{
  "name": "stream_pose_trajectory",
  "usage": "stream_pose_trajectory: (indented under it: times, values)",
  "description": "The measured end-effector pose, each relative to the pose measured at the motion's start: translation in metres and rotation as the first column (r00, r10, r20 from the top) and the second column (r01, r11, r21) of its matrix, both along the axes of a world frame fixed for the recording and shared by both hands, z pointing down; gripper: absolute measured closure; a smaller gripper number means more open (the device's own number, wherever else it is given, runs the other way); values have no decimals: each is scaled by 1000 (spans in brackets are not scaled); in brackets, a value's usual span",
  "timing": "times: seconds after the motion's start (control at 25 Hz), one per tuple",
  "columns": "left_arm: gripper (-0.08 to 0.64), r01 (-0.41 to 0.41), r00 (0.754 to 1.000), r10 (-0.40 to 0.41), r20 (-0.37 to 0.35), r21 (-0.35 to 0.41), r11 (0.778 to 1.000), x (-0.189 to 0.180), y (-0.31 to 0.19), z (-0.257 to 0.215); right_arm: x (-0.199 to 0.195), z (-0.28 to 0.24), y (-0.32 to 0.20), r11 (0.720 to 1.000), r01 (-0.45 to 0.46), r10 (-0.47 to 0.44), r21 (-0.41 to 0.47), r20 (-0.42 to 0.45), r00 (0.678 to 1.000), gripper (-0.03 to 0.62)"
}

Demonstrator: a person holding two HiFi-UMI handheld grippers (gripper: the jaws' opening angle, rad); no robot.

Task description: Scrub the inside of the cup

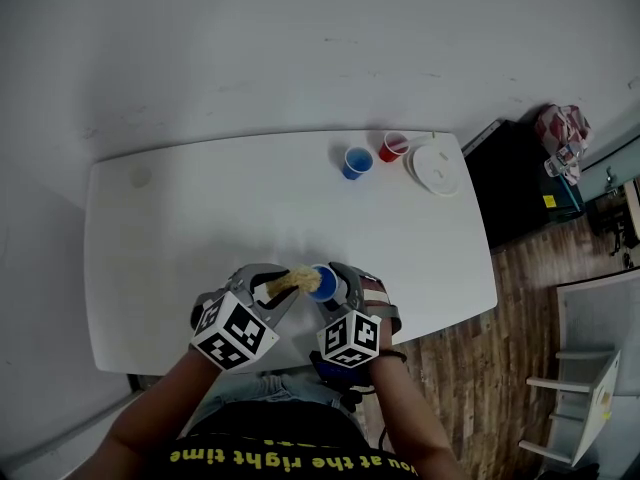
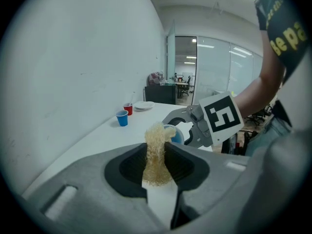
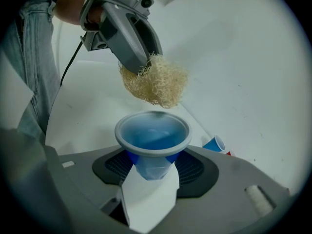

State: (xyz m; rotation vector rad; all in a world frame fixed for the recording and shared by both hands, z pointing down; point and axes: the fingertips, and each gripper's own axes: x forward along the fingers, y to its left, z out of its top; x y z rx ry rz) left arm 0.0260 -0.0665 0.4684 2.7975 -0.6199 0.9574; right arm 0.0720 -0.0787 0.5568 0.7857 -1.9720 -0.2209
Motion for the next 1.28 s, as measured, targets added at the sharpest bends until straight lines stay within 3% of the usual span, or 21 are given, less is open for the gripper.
stream_pose_trajectory:
  times: [0.52,0.84,1.28]
  values:
    - [448,-76,973,85,213,-49,996,8,11,26,1,11,0,998,60,-60,-5,-198,978,324]
    - [448,-78,956,96,278,-77,994,7,7,35,-10,3,-4,991,129,-115,32,-283,952,324]
    - [448,-38,944,68,323,-100,994,4,-5,40,-28,0,-9,984,173,-152,37,-325,934,327]
